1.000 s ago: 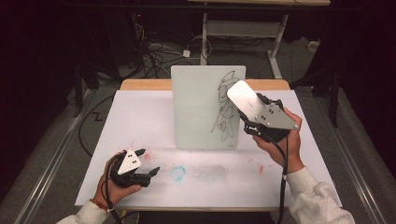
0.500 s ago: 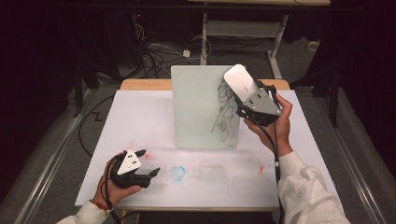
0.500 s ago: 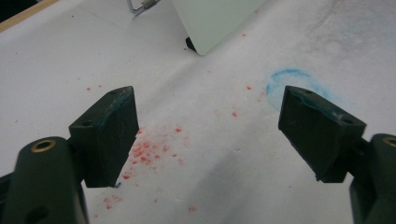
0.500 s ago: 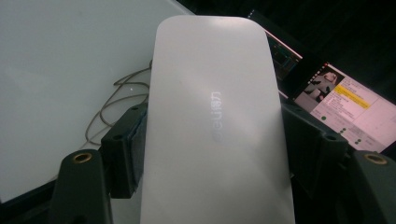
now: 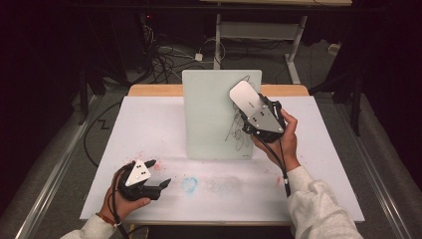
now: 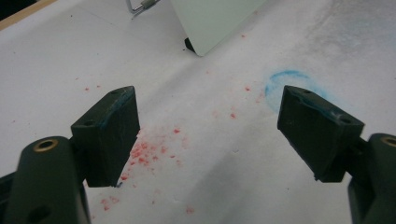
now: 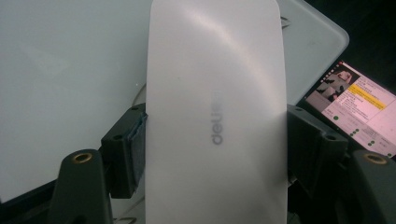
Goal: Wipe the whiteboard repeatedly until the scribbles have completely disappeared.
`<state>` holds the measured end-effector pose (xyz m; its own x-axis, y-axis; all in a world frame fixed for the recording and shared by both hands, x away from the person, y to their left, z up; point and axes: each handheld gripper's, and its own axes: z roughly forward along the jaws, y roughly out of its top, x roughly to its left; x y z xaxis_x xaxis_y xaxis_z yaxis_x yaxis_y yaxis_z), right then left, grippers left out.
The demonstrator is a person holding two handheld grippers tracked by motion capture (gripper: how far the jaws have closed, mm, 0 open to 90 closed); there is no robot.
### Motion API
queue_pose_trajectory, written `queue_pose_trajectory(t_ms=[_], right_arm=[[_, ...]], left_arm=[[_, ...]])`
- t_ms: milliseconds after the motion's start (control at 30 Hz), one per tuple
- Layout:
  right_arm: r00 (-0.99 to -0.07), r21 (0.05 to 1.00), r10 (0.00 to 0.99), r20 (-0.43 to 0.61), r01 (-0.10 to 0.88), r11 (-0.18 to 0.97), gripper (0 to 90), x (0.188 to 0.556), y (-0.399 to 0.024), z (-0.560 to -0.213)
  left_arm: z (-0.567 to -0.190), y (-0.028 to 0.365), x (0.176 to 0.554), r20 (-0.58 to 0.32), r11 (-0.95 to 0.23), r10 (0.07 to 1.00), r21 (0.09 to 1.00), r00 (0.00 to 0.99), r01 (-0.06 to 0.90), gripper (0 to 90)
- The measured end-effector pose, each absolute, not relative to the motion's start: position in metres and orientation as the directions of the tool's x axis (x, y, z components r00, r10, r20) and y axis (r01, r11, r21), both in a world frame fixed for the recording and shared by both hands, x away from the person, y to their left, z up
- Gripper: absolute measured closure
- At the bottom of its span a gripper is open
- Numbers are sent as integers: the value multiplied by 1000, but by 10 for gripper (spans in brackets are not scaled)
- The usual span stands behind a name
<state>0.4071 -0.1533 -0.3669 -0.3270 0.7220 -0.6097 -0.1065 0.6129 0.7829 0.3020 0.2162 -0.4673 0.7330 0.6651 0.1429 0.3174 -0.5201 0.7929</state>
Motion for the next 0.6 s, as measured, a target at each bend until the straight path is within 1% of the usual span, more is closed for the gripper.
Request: queue_pose_trajectory(t_ms=[133, 267, 333, 433, 533, 600], right_arm=[[-304, 773, 720, -624, -108, 625, 309, 411, -156, -356], [-267, 798, 757, -597, -95, 595, 309, 416, -161, -342], [-267, 816, 775, -573, -90, 571, 309, 419, -163, -337], [-266, 813, 773, -576, -88, 575, 309, 418, -160, -341], [-304, 813, 762, -571, -83, 576, 309, 413, -153, -353], [-326, 794, 736, -593, -85, 602, 309, 408, -146, -363]], left_arm=[[-467, 216, 302, 143, -517, 665, 796, 733, 313, 204], [-468, 216, 303, 148, -526, 663, 789, 734, 316, 204], [-468, 217, 304, 146, -525, 664, 790, 734, 317, 204], [-468, 217, 304, 143, -521, 665, 792, 733, 318, 204], [-468, 217, 304, 146, -524, 664, 790, 733, 318, 204], [-468, 216, 304, 148, -528, 663, 787, 734, 318, 204]])
